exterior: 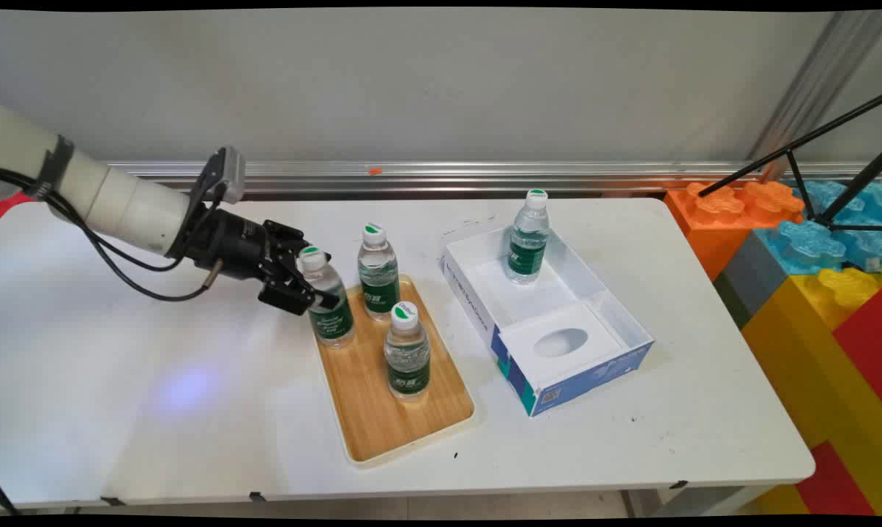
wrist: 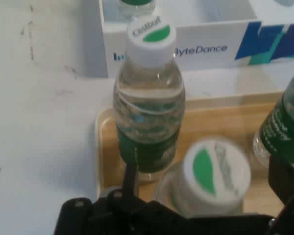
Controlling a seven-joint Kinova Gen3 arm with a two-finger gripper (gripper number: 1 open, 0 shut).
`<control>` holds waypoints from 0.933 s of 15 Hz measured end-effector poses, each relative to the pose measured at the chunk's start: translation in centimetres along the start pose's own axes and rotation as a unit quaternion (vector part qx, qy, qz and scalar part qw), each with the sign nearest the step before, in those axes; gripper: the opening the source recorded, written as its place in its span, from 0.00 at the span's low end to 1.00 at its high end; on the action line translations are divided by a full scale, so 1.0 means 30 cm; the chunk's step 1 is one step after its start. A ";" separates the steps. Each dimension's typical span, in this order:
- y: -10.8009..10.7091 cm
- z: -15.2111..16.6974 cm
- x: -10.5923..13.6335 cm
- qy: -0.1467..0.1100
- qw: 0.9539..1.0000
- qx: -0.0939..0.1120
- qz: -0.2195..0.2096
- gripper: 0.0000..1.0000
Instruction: Pick up the green bottle from the white box
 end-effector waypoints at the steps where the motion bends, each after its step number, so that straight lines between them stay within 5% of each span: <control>1: 0.002 -0.011 0.012 0.000 1.000 0.000 -0.002 1.00; 6: 0.011 -0.096 0.116 -0.011 1.000 0.013 -0.021 1.00; 14: 0.002 -0.162 0.419 -0.037 0.998 0.040 -0.043 1.00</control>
